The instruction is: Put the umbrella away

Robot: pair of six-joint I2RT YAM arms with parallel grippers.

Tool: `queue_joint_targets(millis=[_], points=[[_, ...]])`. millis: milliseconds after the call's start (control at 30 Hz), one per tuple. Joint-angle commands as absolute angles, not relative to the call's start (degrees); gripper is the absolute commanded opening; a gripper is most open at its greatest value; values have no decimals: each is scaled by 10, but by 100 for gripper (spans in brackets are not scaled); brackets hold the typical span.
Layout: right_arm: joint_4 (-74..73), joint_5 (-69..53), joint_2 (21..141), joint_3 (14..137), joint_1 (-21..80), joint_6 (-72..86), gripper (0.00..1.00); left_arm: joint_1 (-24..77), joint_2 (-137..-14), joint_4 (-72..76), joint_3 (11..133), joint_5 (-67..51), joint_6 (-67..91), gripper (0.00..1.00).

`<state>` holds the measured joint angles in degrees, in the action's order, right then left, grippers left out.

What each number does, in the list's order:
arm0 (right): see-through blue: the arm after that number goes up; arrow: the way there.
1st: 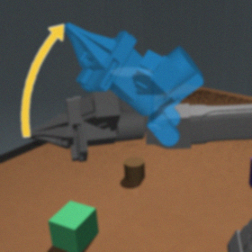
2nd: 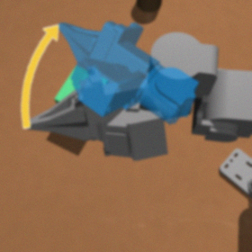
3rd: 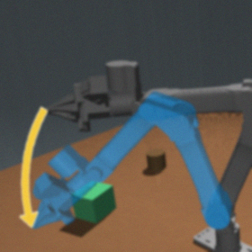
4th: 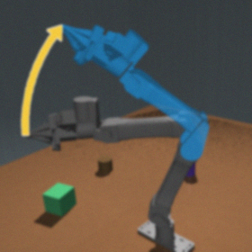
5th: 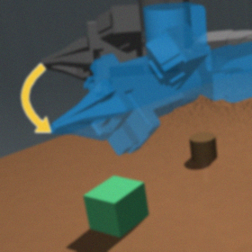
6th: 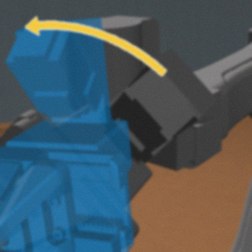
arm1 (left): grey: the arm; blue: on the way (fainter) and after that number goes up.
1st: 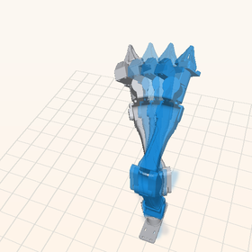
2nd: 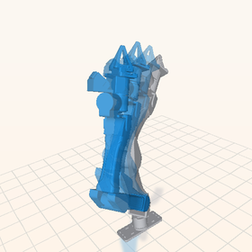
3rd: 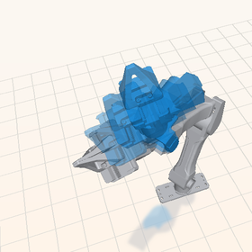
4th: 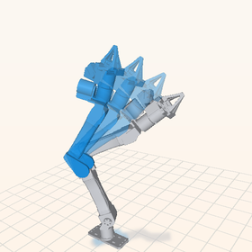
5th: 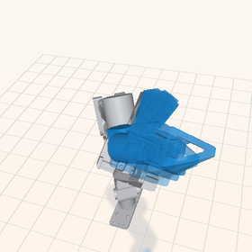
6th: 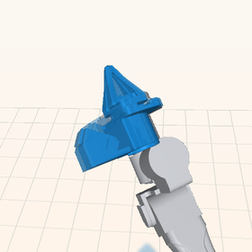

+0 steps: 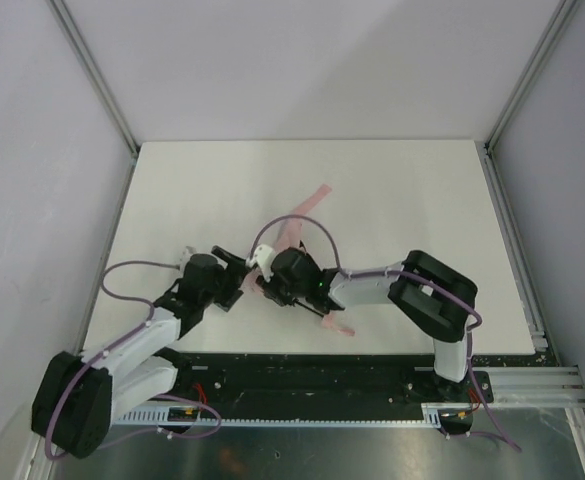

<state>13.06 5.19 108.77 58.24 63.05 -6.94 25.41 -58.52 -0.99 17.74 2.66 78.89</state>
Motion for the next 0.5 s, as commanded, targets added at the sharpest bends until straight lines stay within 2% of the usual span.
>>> queue_joint_targets(millis=[0, 200, 467], points=[[-6, -201, 1141, 573, 559, 43, 0, 215, -515, -25, 200, 25, 698, 98], [-9, -364, 1201, 587, 485, 127, 0, 203, -471, -22, 162, -32, 732, 99], [58, -491, 1275, 603, 425, 208, 0, 207, -570, 93, 140, -95, 778, 99]])
